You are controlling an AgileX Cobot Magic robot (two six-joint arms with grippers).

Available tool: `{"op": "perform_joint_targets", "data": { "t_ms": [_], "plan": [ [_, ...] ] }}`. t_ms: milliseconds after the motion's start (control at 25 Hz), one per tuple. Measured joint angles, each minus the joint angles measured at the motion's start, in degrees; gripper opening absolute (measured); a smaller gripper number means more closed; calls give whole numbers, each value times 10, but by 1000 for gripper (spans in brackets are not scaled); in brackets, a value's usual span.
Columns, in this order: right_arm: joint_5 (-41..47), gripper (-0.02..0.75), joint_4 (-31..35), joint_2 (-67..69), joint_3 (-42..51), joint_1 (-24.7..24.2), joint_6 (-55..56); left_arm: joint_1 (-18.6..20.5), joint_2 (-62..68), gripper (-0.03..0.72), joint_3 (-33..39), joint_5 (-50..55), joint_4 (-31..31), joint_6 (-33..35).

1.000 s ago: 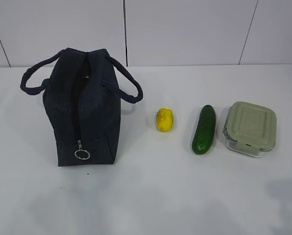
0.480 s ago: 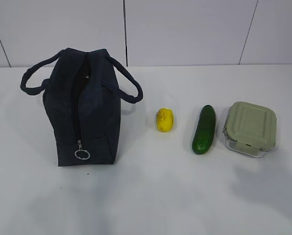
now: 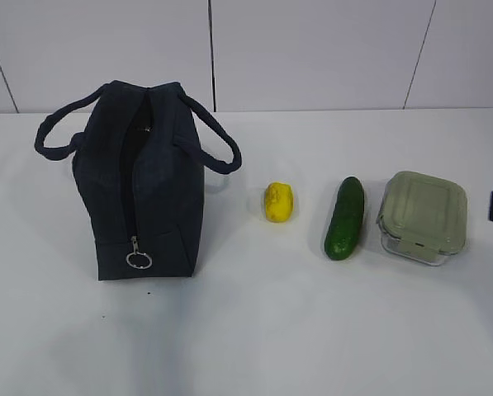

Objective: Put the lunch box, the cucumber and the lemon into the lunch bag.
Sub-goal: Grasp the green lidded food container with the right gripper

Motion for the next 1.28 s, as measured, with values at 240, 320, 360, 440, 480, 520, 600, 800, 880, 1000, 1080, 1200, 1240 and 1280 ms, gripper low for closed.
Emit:
{"op": "perform_joint_targets", "data": {
  "t_ms": [240,320,360,440,480,520,600,800,880,1000,1080,1200,1240,1280],
  "plan": [
    [3,474,181,165,-27,-6,-162,0,0,239,0,0,0,0],
    [30,474,231,219,-49,-33,-209,0,0,239,0,0,0,0],
    [50,474,250,246,-58,-53,-232,0,0,239,0,0,0,0],
    [97,474,289,291,-77,-116,-269,0,0,239,0,0,0,0],
    [125,474,302,312,-84,-146,-283,0,0,239,0,0,0,0],
    [148,474,315,333,-89,-184,-295,0,0,239,0,0,0,0],
    [184,474,337,368,-92,-232,-313,0,0,239,0,0,1,0],
    [214,474,344,444,-94,-278,-353,0,0,239,0,0,1,0],
    [217,474,337,458,-94,-287,-363,0,0,239,0,0,1,0],
    [215,475,331,469,-94,-296,-387,0,0,239,0,0,1,0],
    [207,478,326,475,-94,-301,-398,0,0,239,0,0,1,0],
    [195,526,324,486,-94,-305,-407,0,0,239,0,0,1,0],
    [194,557,324,490,-94,-305,-411,0,0,239,0,0,1,0],
    [193,587,324,496,-94,-305,-413,0,0,239,0,0,1,0]
  ]
}}
